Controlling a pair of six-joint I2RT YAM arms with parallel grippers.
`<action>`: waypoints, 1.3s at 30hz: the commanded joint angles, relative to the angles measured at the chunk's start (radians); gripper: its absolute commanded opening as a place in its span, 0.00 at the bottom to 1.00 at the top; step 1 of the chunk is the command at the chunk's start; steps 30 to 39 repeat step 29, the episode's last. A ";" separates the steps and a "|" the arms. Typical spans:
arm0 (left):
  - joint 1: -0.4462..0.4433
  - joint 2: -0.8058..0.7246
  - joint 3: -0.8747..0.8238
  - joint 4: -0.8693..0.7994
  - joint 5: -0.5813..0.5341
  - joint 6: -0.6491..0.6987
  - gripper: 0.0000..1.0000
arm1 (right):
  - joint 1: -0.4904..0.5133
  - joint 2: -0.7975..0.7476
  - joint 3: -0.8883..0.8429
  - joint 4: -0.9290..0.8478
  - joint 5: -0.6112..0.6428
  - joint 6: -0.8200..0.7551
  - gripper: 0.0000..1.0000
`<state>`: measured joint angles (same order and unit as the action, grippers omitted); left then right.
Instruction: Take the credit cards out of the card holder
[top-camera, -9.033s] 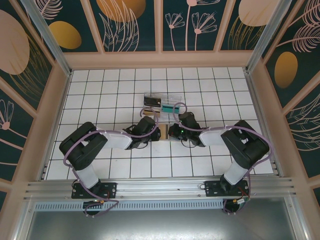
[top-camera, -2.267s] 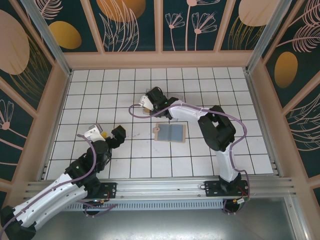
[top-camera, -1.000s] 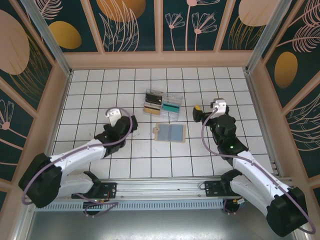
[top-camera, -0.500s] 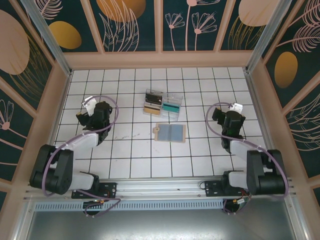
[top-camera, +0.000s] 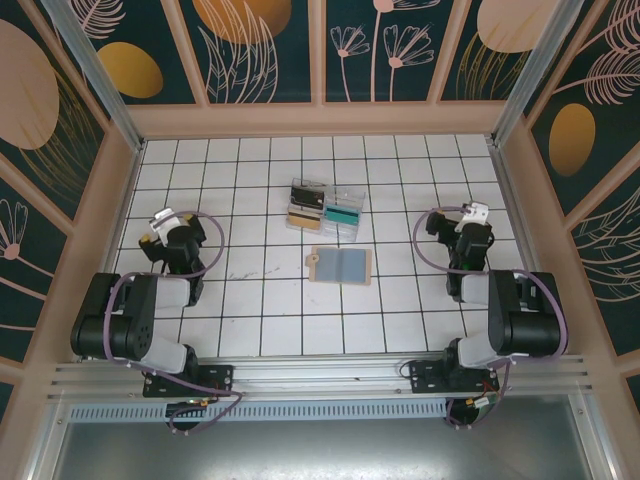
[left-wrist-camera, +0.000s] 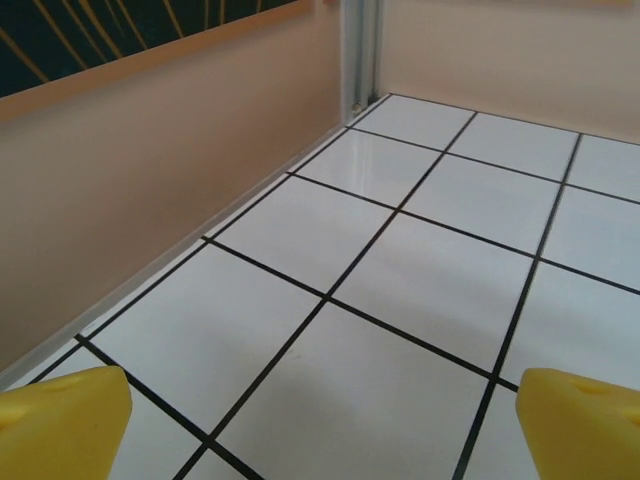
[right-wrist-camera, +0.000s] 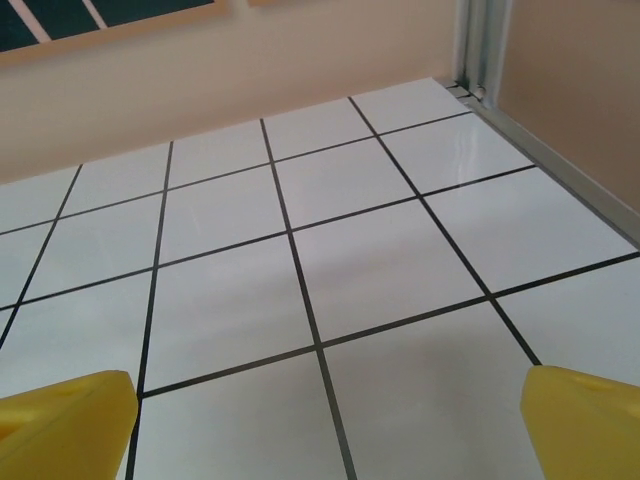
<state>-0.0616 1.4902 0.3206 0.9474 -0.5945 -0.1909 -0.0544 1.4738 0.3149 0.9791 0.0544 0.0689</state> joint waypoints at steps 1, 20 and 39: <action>0.002 -0.017 -0.030 0.199 0.124 0.050 0.99 | -0.005 0.030 -0.009 0.108 -0.110 -0.038 0.99; 0.002 0.032 -0.115 0.392 0.243 0.098 0.99 | 0.024 0.065 -0.082 0.270 -0.052 -0.052 0.99; 0.003 0.031 -0.115 0.389 0.246 0.097 0.99 | 0.021 0.065 -0.078 0.262 -0.091 -0.059 0.99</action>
